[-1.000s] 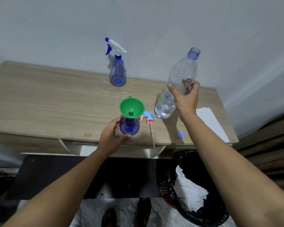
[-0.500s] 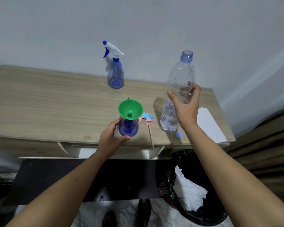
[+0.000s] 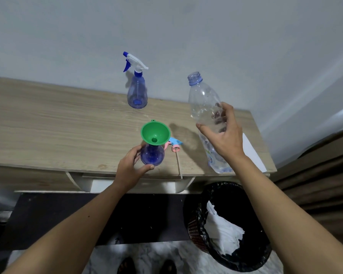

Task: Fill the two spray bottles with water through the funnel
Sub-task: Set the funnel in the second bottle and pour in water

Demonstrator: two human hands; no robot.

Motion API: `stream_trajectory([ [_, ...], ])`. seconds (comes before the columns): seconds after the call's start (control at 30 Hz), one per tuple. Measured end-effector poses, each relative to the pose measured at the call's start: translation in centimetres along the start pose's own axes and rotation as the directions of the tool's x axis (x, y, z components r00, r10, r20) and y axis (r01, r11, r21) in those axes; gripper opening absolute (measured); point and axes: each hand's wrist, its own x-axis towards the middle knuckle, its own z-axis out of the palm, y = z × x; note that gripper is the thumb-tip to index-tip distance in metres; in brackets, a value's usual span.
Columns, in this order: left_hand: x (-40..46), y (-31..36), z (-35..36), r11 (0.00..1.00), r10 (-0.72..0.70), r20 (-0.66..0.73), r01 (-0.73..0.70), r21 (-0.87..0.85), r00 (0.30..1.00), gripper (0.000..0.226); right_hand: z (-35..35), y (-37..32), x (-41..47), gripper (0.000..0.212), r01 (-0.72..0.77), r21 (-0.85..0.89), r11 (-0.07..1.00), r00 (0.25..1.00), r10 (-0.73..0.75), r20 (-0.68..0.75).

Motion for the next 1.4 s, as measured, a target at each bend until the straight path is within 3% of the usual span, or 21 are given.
stream_trajectory([
  [0.37,-0.2,-0.1,0.2,0.998,-0.029,-0.016,0.028,-0.048,0.999,0.091,-2.4,0.6,-1.7,0.085,0.109,-0.254,0.961,0.981,-0.063,0.183],
  [0.8,-0.2,0.0,0.7,0.996,-0.054,-0.051,0.049,-0.078,0.997,0.092,-3.4,1.6,-2.5,0.087,0.332,-0.42,0.844,0.871,-0.104,0.479],
  [1.4,-0.2,-0.2,0.6,0.994,-0.074,-0.036,0.071,-0.079,0.997,0.09,-4.1,-0.6,-0.4,0.088,0.4,-0.524,0.752,0.856,-0.102,0.507],
])
